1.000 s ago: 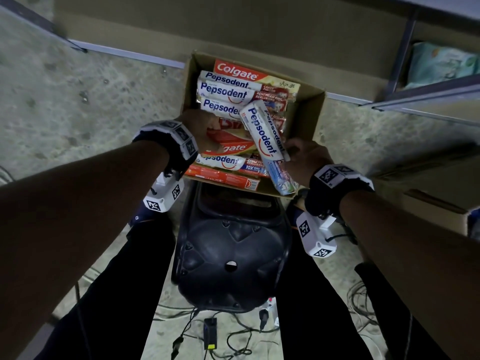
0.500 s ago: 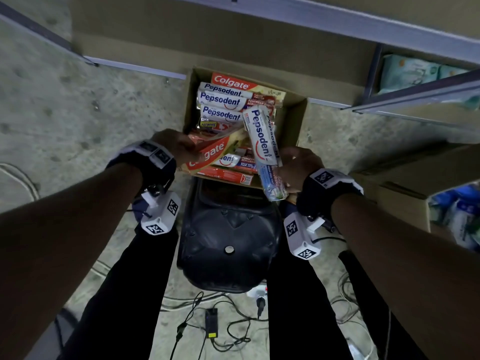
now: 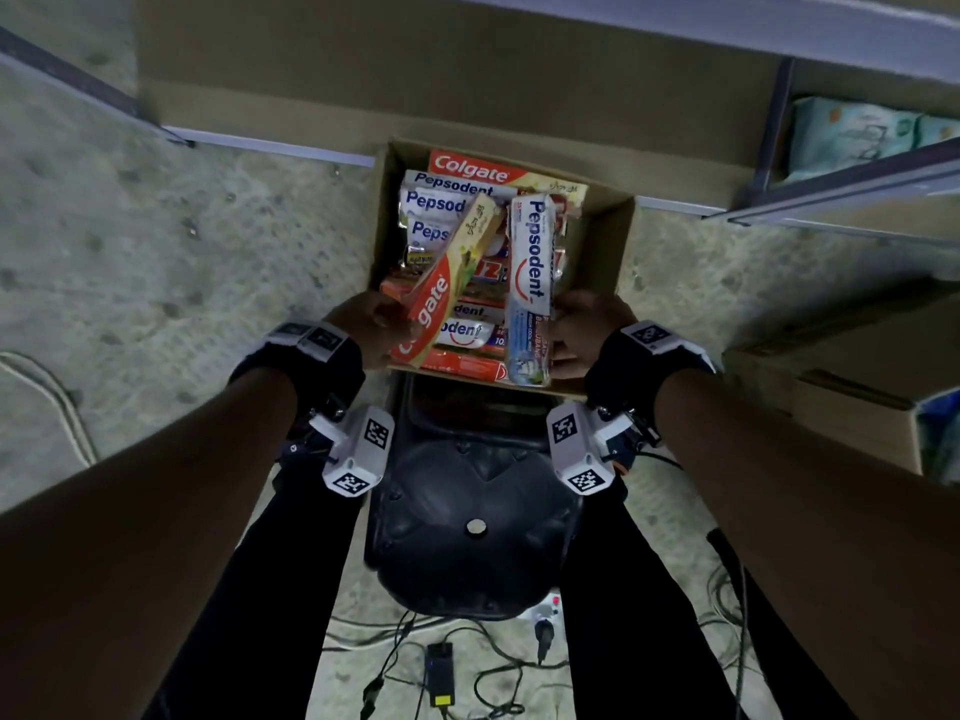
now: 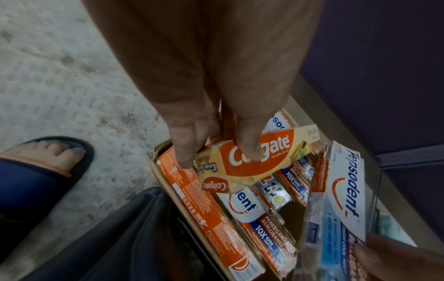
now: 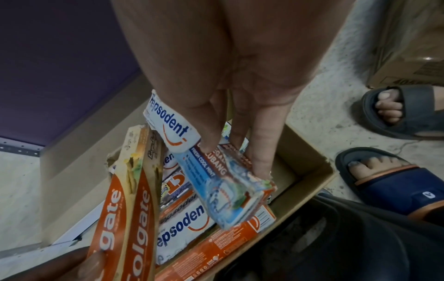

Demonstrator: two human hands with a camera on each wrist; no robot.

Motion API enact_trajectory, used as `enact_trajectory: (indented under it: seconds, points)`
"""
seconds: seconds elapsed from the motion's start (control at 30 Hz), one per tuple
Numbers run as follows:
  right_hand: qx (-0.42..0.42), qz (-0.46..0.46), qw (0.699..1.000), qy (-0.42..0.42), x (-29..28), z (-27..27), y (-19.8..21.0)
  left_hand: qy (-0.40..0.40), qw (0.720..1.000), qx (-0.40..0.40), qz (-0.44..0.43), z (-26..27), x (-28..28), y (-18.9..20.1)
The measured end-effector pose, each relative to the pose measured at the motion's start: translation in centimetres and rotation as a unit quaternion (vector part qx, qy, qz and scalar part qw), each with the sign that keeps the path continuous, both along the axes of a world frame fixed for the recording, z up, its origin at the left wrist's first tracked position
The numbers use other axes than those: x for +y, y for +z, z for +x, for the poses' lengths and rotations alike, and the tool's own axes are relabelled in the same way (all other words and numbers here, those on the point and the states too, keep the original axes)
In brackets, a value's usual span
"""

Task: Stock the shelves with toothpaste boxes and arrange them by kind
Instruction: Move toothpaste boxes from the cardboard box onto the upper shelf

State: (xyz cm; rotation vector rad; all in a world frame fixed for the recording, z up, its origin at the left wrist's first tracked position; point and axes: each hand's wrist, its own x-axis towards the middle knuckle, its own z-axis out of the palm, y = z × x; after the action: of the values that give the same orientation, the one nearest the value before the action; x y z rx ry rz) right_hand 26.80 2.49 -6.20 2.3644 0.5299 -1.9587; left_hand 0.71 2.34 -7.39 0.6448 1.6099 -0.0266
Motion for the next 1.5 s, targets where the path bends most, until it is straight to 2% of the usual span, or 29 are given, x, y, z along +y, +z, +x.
enact_trajectory:
  seconds: [0.1,0.27,0.33,0.43,0.5,0.73,0.87,0.97,1.07,1.17,1.37,1.5]
  points:
    - [-0.006,0.008,1.0,-0.003,-0.4,0.0,-1.8,0.062,0.997,-0.047,-0.009,0.5,-0.5,-1.3]
    - [-0.051,0.038,0.998,-0.009,-1.4,0.1,-3.5,0.076,0.996,-0.047,0.012,1.3,-2.3,-3.6]
    - [-0.085,0.058,0.994,0.033,-1.9,0.3,-3.7,0.037,0.998,-0.034,0.029,1.5,-2.6,-4.3]
    - [-0.13,0.076,0.984,0.099,-2.5,0.8,-3.6,-0.063,0.996,0.026,0.048,1.3,-2.3,-4.5]
    - [-0.143,0.081,0.979,0.118,-2.6,0.8,-3.6,-0.107,0.991,0.054,0.052,1.4,-1.9,-4.4]
    - [-0.161,0.091,0.97,0.156,-1.7,0.3,-3.3,-0.167,0.982,0.071,0.051,1.8,-0.2,-3.9]
    - [-0.14,0.083,0.971,0.174,-0.7,-0.4,-3.6,-0.149,0.986,0.051,0.057,1.5,0.3,-3.8]
    - [-0.128,0.071,0.972,0.183,-0.3,-0.7,-3.9,-0.094,0.991,0.041,0.088,1.4,1.0,-3.3]
    - [-0.12,0.069,0.974,0.178,-0.2,-0.9,-4.1,-0.075,0.993,0.025,0.088,1.6,1.8,-3.3]
    - [-0.124,0.07,0.971,0.191,-0.1,-0.8,-4.5,-0.101,0.993,-0.011,0.06,2.1,2.6,-3.6]
    - [-0.146,0.077,0.954,0.249,-0.2,-0.6,-5.3,-0.146,0.988,-0.016,0.05,2.7,3.2,-4.7]
    - [-0.153,0.093,0.96,0.216,-0.3,-0.7,-5.3,-0.096,0.994,-0.028,0.035,2.4,2.6,-4.6]
